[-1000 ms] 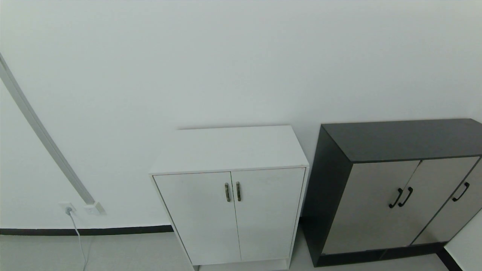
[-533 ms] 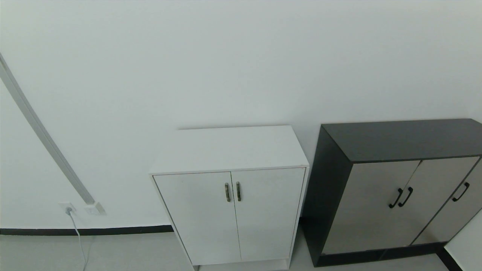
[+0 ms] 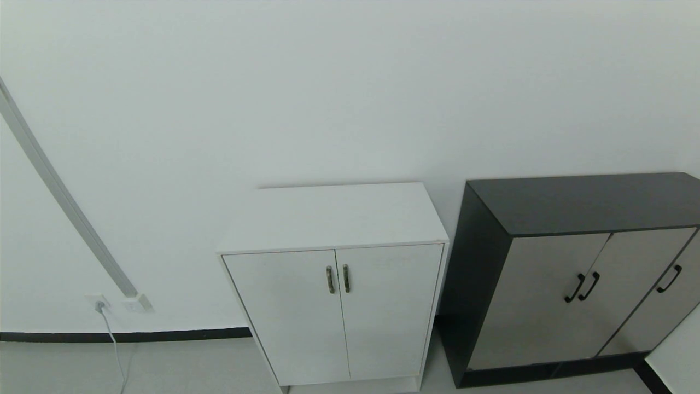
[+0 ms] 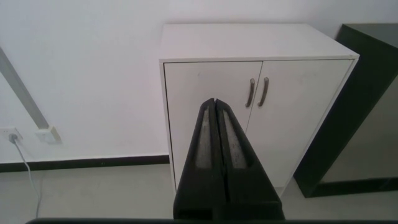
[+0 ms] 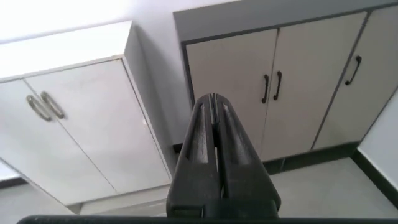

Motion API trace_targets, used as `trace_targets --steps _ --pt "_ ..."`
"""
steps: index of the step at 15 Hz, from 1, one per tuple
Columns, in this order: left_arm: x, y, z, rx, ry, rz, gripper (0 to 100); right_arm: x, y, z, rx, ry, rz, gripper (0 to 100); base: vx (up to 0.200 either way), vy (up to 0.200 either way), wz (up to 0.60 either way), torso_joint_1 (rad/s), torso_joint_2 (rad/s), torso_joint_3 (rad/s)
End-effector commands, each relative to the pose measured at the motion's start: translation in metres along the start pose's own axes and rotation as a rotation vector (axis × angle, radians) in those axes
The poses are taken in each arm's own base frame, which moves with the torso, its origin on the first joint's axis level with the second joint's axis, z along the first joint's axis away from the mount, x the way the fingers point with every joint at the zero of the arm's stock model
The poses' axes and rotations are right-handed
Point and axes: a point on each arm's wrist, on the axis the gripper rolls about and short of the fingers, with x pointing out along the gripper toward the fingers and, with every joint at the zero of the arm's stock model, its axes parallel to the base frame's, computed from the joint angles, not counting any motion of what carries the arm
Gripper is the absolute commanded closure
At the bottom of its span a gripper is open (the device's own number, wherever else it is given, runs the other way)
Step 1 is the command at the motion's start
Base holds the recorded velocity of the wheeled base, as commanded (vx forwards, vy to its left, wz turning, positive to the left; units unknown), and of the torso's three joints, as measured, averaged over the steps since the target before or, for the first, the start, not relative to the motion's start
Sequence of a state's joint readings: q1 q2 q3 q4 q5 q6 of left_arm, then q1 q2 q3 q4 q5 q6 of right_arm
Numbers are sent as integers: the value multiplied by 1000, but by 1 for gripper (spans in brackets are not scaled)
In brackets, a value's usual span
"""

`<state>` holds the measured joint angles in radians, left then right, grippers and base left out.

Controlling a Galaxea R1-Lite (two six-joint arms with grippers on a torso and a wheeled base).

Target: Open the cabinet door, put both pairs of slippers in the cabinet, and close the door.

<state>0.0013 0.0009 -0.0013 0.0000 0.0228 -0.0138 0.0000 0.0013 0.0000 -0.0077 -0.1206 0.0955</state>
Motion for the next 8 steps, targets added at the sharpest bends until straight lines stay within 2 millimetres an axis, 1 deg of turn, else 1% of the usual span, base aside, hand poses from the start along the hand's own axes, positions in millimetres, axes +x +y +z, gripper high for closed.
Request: trace_targets --steps 1,8 --pt "0 0 0 0 0 1 100 0 0 0 -2 -4 -8 100 0 0 0 0 0 0" --pt "0 0 0 0 -1 0 100 0 0 0 -21 2 -2 100 0 0 0 0 0 0"
